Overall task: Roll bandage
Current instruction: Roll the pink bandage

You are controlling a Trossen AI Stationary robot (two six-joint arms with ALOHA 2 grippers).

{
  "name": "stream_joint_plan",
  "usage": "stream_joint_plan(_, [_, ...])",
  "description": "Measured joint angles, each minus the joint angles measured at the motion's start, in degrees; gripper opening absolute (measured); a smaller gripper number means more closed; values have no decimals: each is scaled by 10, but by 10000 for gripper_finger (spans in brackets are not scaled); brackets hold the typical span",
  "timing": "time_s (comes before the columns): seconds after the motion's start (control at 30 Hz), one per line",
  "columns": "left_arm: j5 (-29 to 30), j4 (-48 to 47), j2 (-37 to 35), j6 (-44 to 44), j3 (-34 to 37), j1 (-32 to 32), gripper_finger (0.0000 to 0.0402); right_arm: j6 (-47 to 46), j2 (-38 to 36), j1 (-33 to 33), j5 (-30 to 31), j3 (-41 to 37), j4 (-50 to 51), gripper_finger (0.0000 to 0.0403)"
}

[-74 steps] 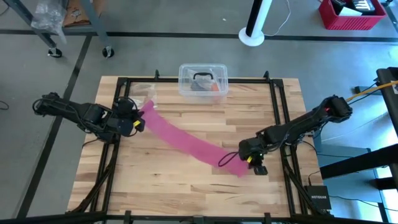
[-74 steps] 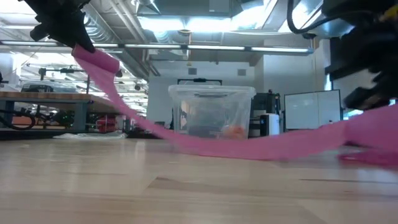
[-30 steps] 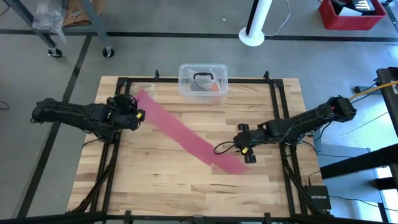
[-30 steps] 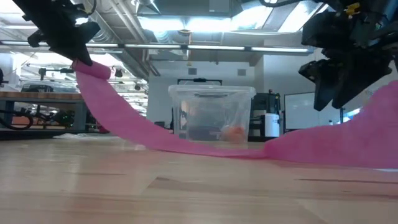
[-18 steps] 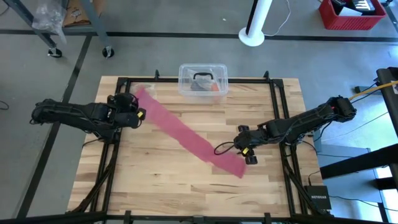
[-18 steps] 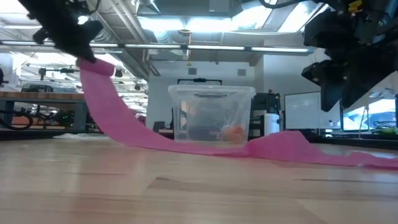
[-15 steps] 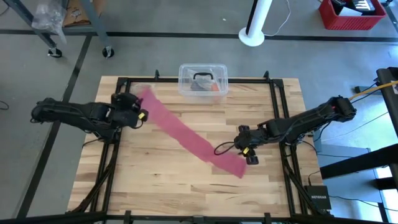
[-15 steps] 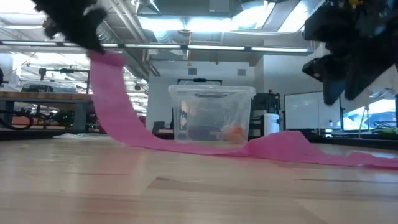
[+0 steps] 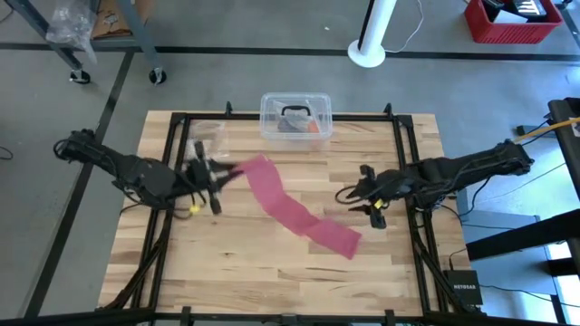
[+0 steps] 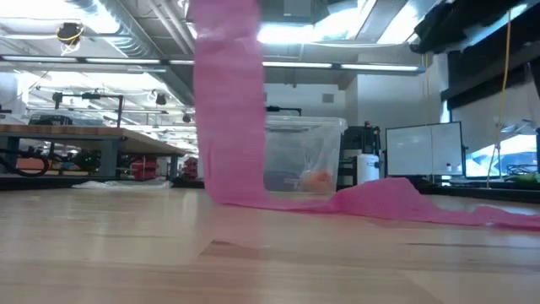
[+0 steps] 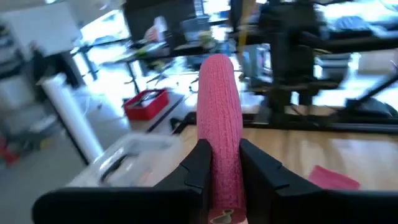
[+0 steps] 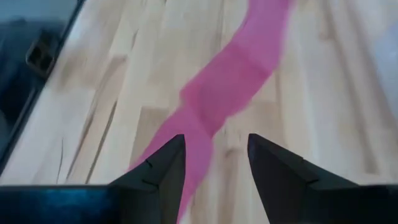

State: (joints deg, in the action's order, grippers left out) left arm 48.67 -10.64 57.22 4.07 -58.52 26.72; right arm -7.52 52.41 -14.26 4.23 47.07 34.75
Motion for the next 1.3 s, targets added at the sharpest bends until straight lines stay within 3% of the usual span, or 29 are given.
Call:
stream_joint_plan(0.23, [-2, -4, 143, 64, -134, 46, 45, -7, -31, -39, -2, 0, -96, 177])
stream_joint_plan(0.37, [-3, -7, 197, 65, -169, 52, 47, 32, -18, -106, 67, 0, -182, 177])
stream_joint_plan(0.5, [-1, -8, 218, 62, -176, 55, 43, 119, 19, -157, 163, 0, -270, 177])
stream_joint_plan(0.83, [0, -6, 214, 62, -176, 70, 49, 262, 158, -140, 212, 0, -449, 177])
stream_joint_plan(0.9, [-1, -7, 214, 70, -176, 74, 48, 260, 172, -120, 198, 0, -454, 177])
stream_joint_plan(1.13, [-1, 0, 214, 87, -176, 82, 54, 173, 200, -63, 62, 0, -441, 177])
stream_joint_plan(1.3, [-1, 7, 214, 89, -176, 82, 55, 154, 230, -54, 51, 0, -443, 177])
